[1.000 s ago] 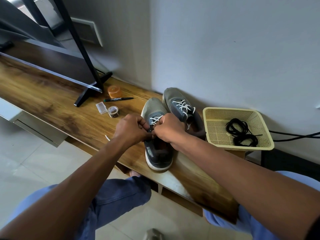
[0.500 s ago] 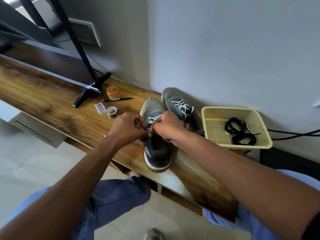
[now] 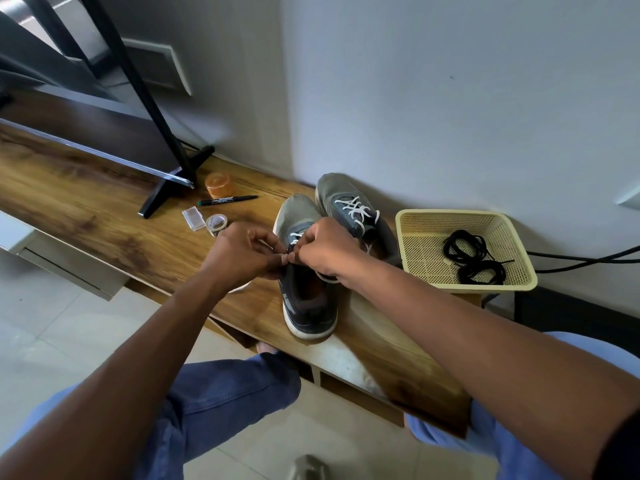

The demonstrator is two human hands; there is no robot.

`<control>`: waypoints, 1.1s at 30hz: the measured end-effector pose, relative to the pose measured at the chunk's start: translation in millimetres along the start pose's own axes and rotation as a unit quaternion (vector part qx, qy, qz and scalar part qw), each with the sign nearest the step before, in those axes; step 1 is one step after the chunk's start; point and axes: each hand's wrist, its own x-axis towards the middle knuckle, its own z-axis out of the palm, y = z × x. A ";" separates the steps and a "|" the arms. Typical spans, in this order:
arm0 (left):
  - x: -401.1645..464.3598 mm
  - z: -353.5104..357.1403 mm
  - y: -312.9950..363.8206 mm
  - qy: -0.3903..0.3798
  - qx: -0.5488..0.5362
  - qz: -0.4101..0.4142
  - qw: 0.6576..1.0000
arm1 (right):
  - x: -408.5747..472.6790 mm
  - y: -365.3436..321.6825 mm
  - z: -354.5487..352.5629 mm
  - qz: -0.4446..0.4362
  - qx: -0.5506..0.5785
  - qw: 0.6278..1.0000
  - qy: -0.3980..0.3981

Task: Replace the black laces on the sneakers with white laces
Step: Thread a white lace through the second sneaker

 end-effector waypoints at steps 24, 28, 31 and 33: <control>4.0 -5.2 9.0 0.047 -0.269 -0.059 0.960 | -2.9 6.9 -8.1 -0.195 -0.120 0.973 0.029; 4.8 -13.8 12.6 0.103 -0.319 -0.029 0.942 | -3.9 6.2 -8.5 -0.220 -0.147 0.964 0.026; 5.7 -26.5 17.1 0.138 -0.361 0.005 0.922 | -4.5 8.6 -7.9 -0.226 -0.143 0.963 0.043; 6.5 -35.9 15.9 0.157 -0.376 0.028 0.913 | -4.4 11.5 -7.6 -0.224 -0.135 0.964 0.048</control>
